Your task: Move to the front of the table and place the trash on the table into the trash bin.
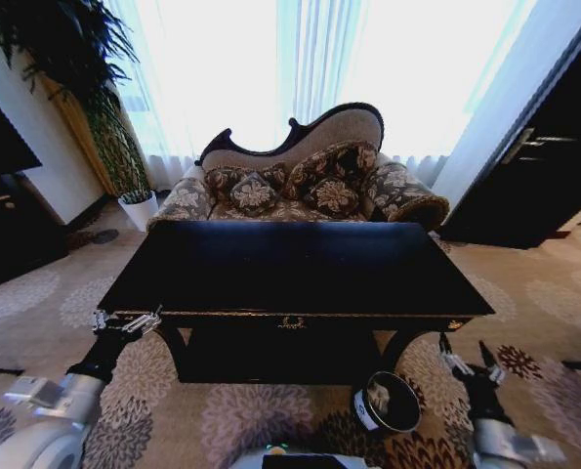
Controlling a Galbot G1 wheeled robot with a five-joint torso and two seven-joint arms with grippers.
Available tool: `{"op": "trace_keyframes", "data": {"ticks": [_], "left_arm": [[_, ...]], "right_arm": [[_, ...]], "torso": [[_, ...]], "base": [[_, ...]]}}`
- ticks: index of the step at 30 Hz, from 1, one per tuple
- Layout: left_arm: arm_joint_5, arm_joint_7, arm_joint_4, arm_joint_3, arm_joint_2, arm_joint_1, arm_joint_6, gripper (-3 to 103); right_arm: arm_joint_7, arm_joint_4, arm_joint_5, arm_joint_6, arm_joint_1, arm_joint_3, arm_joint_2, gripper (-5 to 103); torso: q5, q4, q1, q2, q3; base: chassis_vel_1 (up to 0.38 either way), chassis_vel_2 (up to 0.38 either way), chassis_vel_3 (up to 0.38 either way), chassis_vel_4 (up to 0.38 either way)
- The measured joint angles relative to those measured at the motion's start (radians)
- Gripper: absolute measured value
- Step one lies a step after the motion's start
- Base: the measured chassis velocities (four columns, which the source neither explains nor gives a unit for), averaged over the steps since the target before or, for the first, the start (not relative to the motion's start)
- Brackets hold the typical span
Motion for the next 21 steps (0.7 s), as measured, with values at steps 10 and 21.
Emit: {"op": "trace_keyframes", "data": {"ticks": [10, 21], "left_arm": [[0.000, 0.000, 0.000, 0.000, 0.000, 0.000, 0.000, 100], [0.000, 0.000, 0.000, 0.000, 0.000, 0.000, 0.000, 100]], "right_arm": [[-0.017, 0.137, -0.032, -0.115, 0.086, -0.037, -0.104, 100], [-0.029, 0.124, -0.127, -0.149, 0.122, -0.047, -0.204, 100]], "torso": [[-0.0003, 0.0002, 0.000, 0.000, 0.000], [-0.0001, 0.0000, 0.000, 0.000, 0.000]], "base": [[0.000, 0.000, 0.000, 0.000], [0.000, 0.000, 0.000, 0.000]]}}
